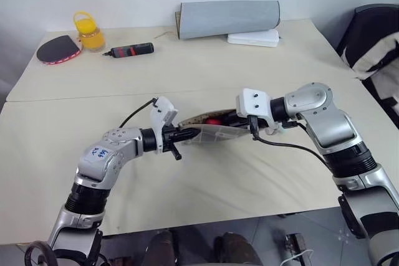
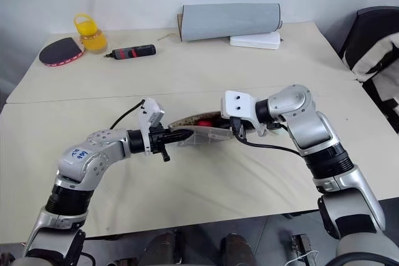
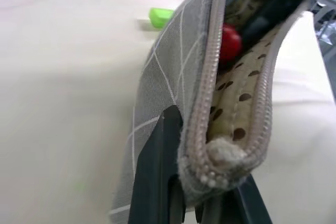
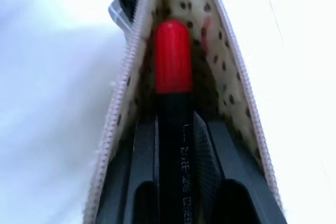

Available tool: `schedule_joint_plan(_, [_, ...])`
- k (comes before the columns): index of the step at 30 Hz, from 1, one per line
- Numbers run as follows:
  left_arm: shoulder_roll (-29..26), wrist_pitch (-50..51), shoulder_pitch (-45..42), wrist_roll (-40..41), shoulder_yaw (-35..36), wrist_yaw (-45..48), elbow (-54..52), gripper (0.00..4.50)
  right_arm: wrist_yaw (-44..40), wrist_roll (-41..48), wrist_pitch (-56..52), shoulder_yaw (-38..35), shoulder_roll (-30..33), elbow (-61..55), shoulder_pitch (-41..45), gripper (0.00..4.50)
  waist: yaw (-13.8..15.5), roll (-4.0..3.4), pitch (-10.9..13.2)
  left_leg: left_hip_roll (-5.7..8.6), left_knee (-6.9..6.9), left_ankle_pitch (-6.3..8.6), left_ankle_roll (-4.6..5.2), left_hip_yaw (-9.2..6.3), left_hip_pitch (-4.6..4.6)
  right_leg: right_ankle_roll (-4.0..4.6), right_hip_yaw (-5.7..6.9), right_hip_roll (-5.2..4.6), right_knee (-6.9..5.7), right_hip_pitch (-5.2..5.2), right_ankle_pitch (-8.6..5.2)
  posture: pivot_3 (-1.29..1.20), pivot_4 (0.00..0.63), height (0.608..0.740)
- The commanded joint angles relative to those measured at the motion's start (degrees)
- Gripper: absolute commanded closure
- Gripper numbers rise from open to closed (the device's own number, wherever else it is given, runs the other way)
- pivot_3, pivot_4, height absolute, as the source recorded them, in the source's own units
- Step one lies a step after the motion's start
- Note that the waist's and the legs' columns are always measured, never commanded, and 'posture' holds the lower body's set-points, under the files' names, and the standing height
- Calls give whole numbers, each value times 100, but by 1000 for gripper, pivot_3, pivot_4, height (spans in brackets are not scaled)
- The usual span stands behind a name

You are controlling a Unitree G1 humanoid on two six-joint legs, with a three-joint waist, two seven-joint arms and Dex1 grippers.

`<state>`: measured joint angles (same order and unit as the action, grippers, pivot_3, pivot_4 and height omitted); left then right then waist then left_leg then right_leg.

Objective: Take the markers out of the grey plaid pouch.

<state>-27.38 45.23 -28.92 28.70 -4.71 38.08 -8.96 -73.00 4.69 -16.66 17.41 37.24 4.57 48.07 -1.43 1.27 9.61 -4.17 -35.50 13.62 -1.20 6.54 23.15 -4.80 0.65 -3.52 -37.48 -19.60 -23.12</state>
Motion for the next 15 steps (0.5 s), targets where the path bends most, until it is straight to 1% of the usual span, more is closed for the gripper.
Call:
schedule_joint_plan(1, [16, -170, 85, -154, 41, -58, -32, 4500, 286, 589, -273, -586, -364, -253, 253, 3954, -8, 0, 0, -1, 1, 0, 0, 0, 0, 0, 0, 1, 0, 0, 0, 0, 150, 740])
schedule_joint_plan(3, [144, -164, 32, -49, 125, -110, -78, 4500, 488, 858, -477, -755, -666, -363, 376, 3954, -27, -1, 0, -3, 3, 0, 0, 3, 0, 0, -2, 3, -2, -4, 0, 0, 150, 740])
schedule_joint_plan(5, [228, -150, -23, -31, 150, -148, -97, 4500, 651, 860, -463, -765, -830, -400, 410, 3954, -19, 0, 0, -4, 5, 0, 0, 2, -1, 0, 0, 4, -12, -5, 0, 0, 150, 740])
schedule_joint_plan(8, [325, -165, -55, -86, 112, -217, -137, 4500, 741, 812, -419, -692, -899, -473, 355, 3954, 7, 0, 0, -4, 6, 0, 0, 1, 0, 0, 1, 2, -17, -4, 0, 0, 150, 740])
schedule_joint_plan(11, [330, -212, -120, -113, 297, -356, -63, 4500, 835, 958, -467, -847, -955, -502, 409, 3954, 20, 1, 1, 4, 0, 2, 3, -3, 3, 0, 1, -6, -14, 0, 0, 0, 150, 740])
schedule_joint_plan(13, [187, -385, -175, -219, 518, -402, 77, 4500, 983, 1346, -740, -1207, -1047, -514, 616, 3954, 1, 1, 1, 1, -1, 2, 3, -2, 5, 0, 1, -3, -15, -2, 0, 0, 150, 740])
schedule_joint_plan(15, [-7, -445, -251, -200, 773, -373, 128, 4500, 1250, 1960, -1154, -1732, -1222, -512, 899, 3954, -14, 2, 2, -3, 2, 1, 2, -2, 6, 0, 2, 2, -18, -7, 0, 0, 150, 740])
